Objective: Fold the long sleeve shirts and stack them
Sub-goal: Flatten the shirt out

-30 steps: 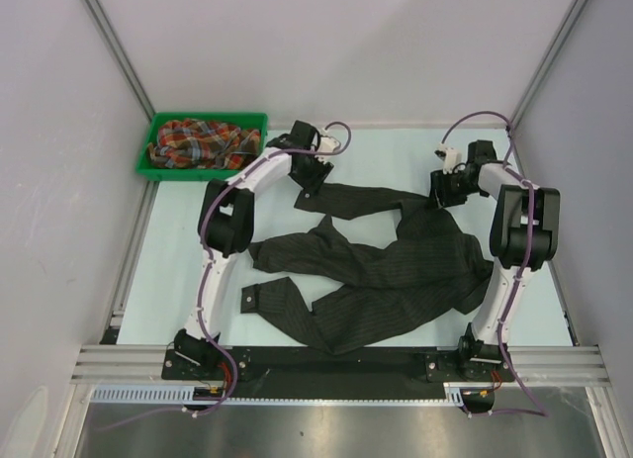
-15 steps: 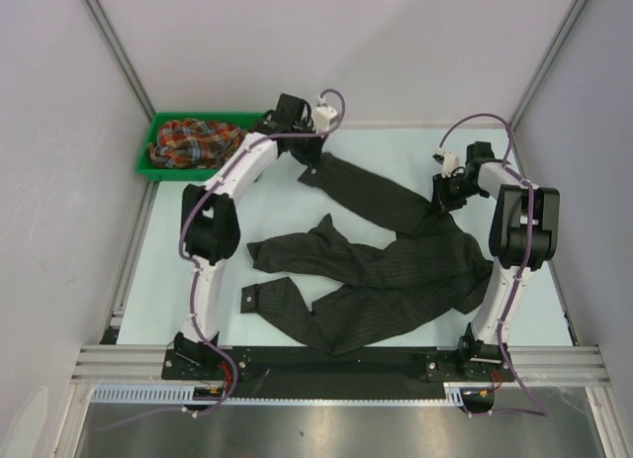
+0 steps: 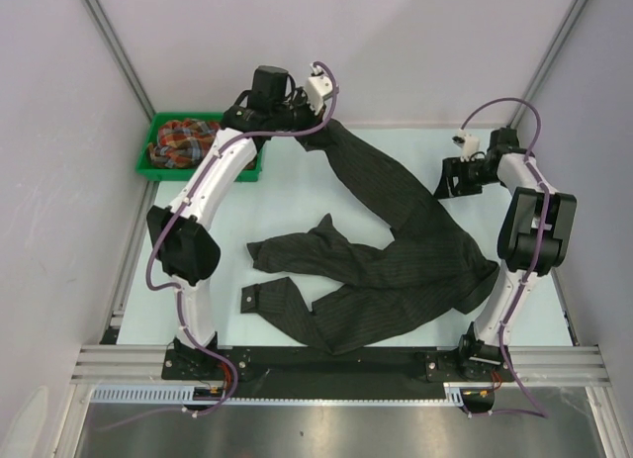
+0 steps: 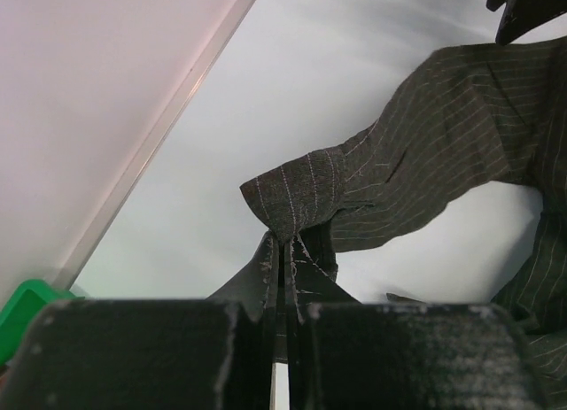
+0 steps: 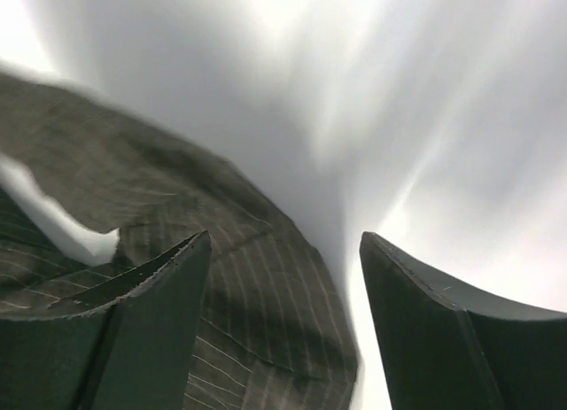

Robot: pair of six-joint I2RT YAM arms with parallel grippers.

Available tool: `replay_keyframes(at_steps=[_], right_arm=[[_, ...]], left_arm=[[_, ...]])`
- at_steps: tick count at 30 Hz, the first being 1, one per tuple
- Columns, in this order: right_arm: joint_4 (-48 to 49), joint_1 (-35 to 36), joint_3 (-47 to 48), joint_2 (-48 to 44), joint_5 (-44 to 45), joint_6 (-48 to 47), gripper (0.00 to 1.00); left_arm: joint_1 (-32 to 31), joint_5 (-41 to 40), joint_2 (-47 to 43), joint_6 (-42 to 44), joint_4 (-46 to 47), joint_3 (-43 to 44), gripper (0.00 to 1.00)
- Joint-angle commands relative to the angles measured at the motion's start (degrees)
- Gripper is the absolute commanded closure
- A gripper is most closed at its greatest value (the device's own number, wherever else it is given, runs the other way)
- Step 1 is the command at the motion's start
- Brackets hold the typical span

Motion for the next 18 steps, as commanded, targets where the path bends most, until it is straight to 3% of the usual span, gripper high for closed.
replay_keyframes(at_steps=[1, 5, 13, 15, 18], right_arm=[[0.15, 2.21, 2.33, 1.15, -4.89, -2.14, 0.26], [-0.73, 2.74, 1.89, 1.23, -8.32, -4.24, 0.22], [5.69, 4.58, 2.68, 4.66, -3.67, -0.82, 0.18], [5.08, 5.02, 2.68, 5.1, -3.93, -1.61, 0.22], [3.93, 5.38, 1.98, 4.84, -4.55, -2.75, 0.49]], left_arm=[[-0.31, 1.28, -0.25, 2.78, 1.53, 1.87, 1.0], [-0.31, 0.49, 0.1, 3.65, 1.27, 2.05, 1.0], [-0.31, 1.89, -1.74, 3.22, 2.94, 0.04, 1.0], [-0.31, 1.81, -2.53, 3.83, 3.46, -0.32, 1.0], [-0.23, 2.16, -3.58, 4.53, 3.47, 0.03, 1.0]])
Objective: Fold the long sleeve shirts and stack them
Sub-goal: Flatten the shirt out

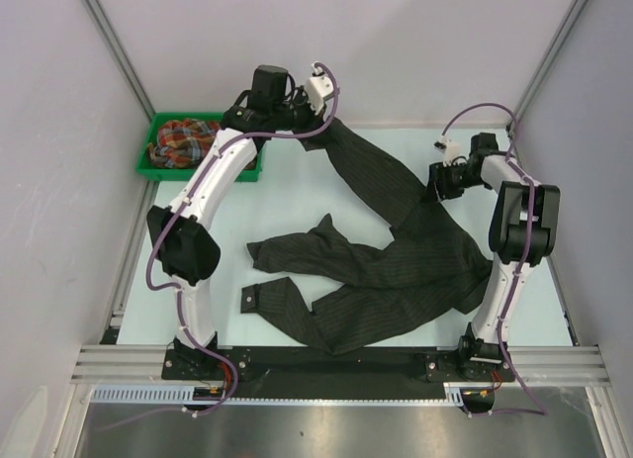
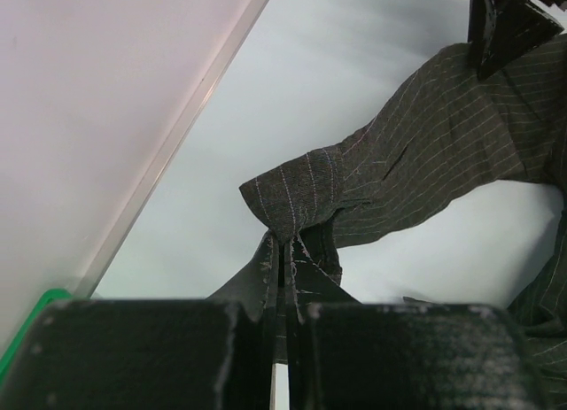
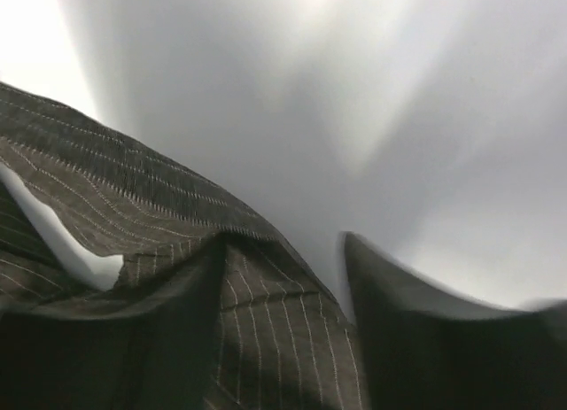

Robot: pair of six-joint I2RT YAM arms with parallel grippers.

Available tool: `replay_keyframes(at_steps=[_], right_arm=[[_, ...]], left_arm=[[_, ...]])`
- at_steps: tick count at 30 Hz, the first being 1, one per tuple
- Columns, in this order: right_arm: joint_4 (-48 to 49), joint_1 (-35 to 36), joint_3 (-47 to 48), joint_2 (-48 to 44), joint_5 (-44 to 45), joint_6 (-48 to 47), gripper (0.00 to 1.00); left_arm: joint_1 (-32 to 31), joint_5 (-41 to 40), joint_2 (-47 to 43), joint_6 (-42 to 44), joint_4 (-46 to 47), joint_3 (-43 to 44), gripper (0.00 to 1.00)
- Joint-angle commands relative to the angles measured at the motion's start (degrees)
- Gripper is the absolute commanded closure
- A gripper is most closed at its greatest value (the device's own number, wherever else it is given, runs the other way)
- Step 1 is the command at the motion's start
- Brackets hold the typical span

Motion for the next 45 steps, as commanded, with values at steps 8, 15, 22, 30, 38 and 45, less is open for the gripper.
replay_keyframes(at_steps=[8, 15, 22, 30, 38, 45], right_arm=[[0.56, -1.23, -0.81, -8.33, -1.69, 3.04, 1.0], [0.48, -6.85, -1.6, -15.27, -9.58, 10.26, 1.0], [-4.87, -8.62, -3.71, -21.78, -11.8, 7.64, 1.0], [-8.05, -9.85, -2.48, -25.3, -12.5, 6.66, 1.0], [-9.37, -12.22, 2.95, -26.62, -13.55, 8.15, 1.0], [-25.56, -13.98, 6.58, -26.62, -19.26, 1.15, 1.0]], left_arm=[[-4.65, 18.51, -14.73, 3.28, -7.08, -3.38, 1.0], [-28.29, 13.62, -29.77, 15.6, -14.84, -38.06, 0.75], [-12.5, 5.18, -24.43, 16.28, -3.86, -43.04, 0.24], [-11.52, -1.07, -8.71, 25.0, 5.28, -37.42, 0.19], [-8.29, -2.31, -1.03, 27.83, -3.83, -29.25, 1.0], [3.6, 3.67, -21.4, 25.43, -10.34, -37.21, 1.0]])
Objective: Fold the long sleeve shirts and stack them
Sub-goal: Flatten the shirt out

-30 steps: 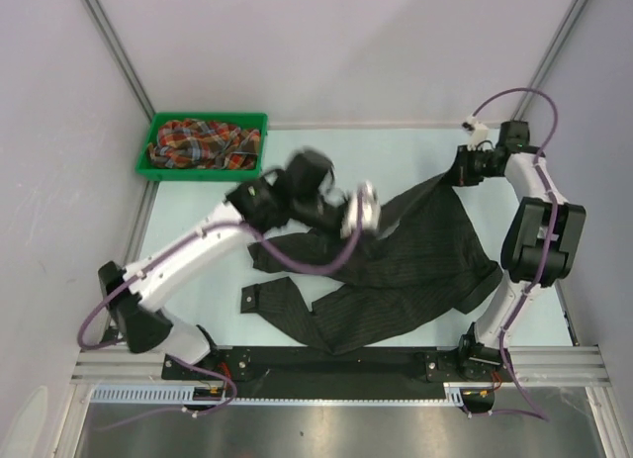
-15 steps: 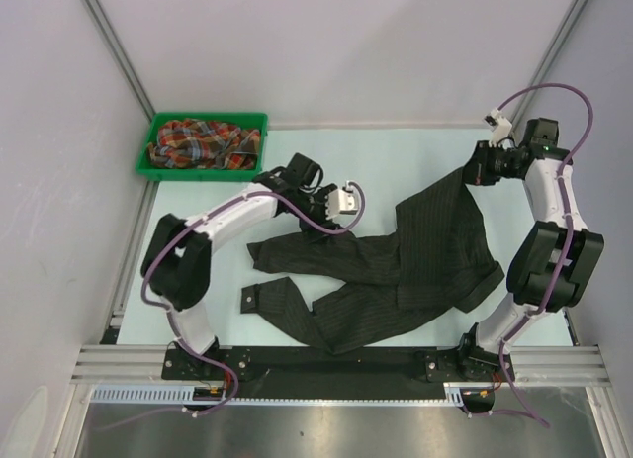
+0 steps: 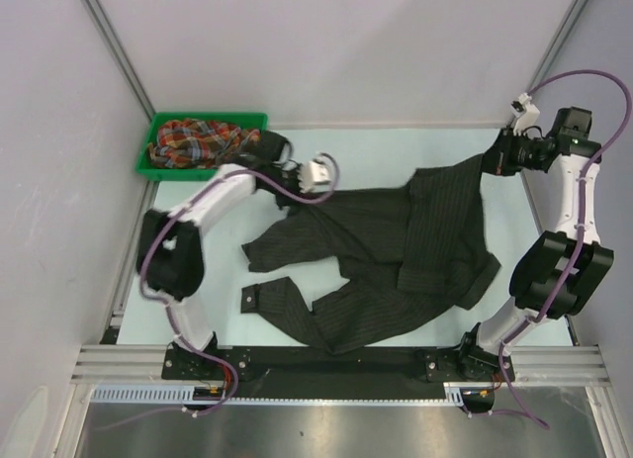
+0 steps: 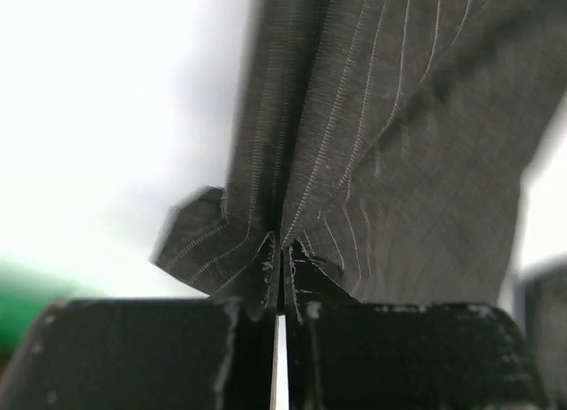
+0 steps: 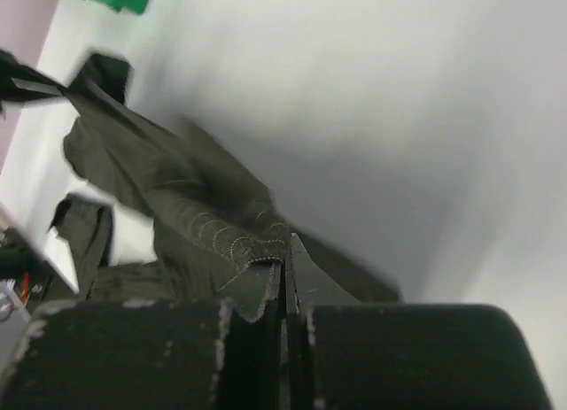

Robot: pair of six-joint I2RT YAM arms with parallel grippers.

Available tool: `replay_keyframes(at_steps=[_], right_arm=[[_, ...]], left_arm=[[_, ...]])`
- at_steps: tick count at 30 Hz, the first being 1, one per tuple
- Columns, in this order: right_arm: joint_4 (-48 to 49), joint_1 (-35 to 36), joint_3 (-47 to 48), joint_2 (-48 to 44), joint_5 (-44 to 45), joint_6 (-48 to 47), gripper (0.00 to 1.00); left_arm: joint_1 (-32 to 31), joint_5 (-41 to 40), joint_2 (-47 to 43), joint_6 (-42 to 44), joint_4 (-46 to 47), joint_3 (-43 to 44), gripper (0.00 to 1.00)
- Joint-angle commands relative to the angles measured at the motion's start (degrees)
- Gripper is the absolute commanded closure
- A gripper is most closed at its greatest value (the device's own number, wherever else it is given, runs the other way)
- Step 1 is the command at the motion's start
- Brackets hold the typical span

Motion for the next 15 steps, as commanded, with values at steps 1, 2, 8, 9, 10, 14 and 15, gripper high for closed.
replay_keyframes(at_steps=[1, 2, 8, 9, 10, 14, 15], right_arm=[[-17.11, -0.45, 2.36, -2.95, -6.33, -11.61, 1.0], [-20.8, -0.45, 1.31, -3.73, -7.03, -15.76, 1.0], [-34.36, -1.59, -12.23, -11.28, 2.34, -34.59, 1.0], [-34.81, -2.03, -13.63, -12.61, 4.02, -36.09, 1.0], [-34.64, -2.38, -16.43, -13.75, 5.52, -37.06, 1.0], [-33.32, -4.75, -20.67, -18.15, 10.18, -40.75, 1.0], [-33.14, -5.1, -20.94, -18.59, 10.28, -40.93, 1.0]], left_arm=[[5.13, 4.3, -20.25, 1.33, -6.39, -6.62, 1.0], [3.21, 5.18, -23.17, 1.43, -7.53, -13.35, 1.0], [-8.85, 1.4, -38.99, 1.7, -10.96, -37.11, 0.47], [-8.24, 1.41, -39.89, 1.52, -11.66, -37.93, 0.44], [-7.28, 1.32, -40.5, 1.86, -12.54, -38.2, 0.41], [3.25, 3.87, -41.92, 1.96, -13.34, -32.78, 0.36], [4.32, 3.61, -41.05, 1.78, -12.99, -31.62, 0.34]])
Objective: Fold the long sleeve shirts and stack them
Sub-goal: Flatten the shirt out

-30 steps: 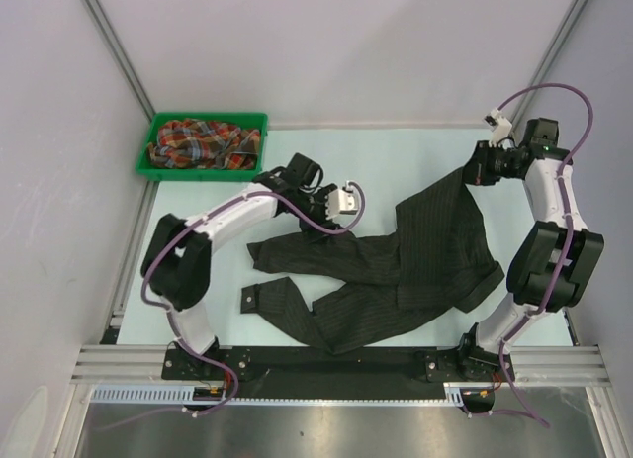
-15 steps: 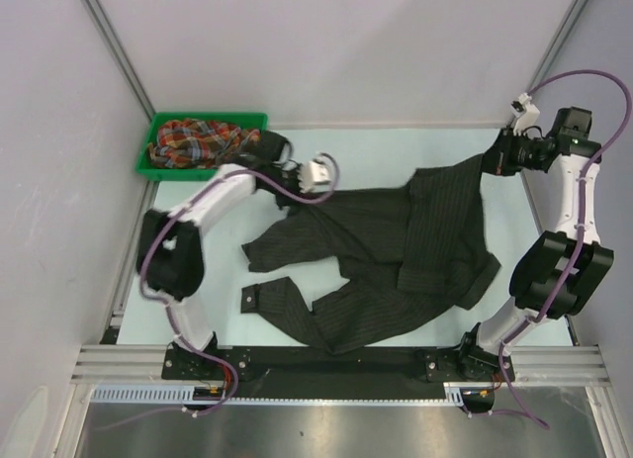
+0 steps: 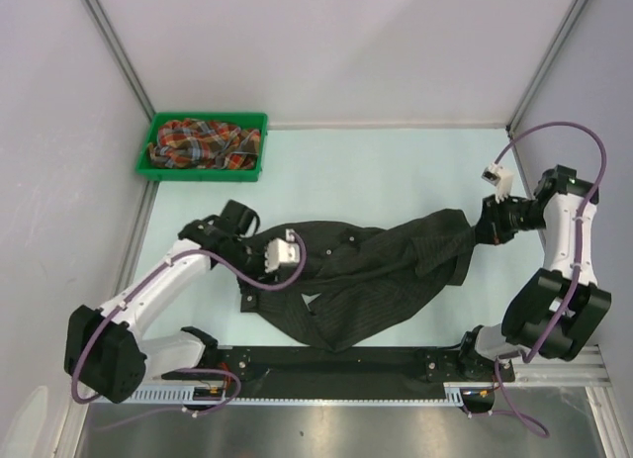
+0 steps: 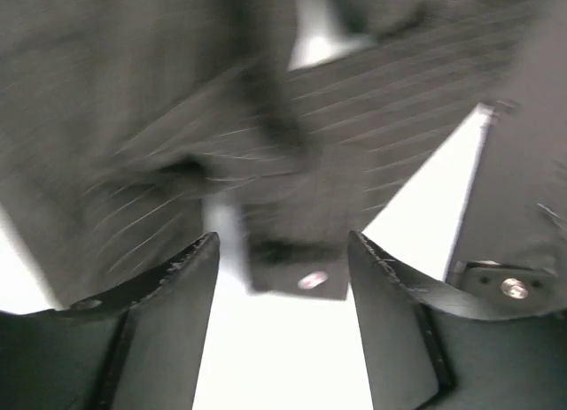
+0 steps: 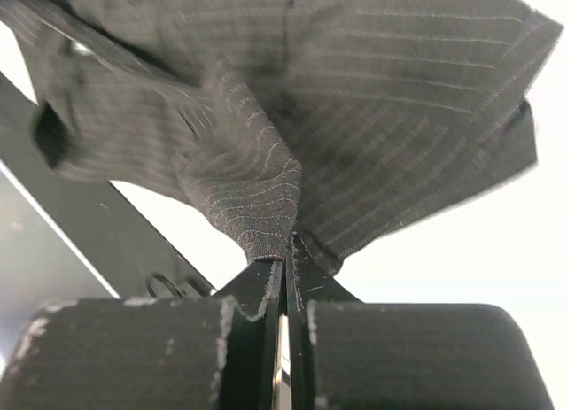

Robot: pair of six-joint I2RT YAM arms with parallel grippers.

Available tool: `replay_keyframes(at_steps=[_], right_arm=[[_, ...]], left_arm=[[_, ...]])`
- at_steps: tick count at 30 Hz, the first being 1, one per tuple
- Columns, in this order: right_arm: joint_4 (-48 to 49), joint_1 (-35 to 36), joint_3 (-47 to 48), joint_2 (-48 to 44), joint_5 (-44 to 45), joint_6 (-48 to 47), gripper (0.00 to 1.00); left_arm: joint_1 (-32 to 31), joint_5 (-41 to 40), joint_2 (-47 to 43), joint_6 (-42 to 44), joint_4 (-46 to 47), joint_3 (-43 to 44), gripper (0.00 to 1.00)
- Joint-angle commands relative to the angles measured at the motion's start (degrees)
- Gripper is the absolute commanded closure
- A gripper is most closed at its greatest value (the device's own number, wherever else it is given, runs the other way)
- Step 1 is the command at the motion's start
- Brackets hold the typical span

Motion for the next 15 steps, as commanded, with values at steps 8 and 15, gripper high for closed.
replay_keyframes(at_steps=[8, 15], right_arm=[[-4.98, -2.29, -1.84, -3.62, 1.83, -4.8, 1.0], [-4.02, -2.2, -1.31, -3.62, 1.56, -3.39, 1.0]], left_arm=[[5.78, 3.53, 5.92, -3.63, 2.21, 12.04, 0.19], [-4.41, -1.73, 1.88, -0.4, 3.7, 8.71, 0.17]])
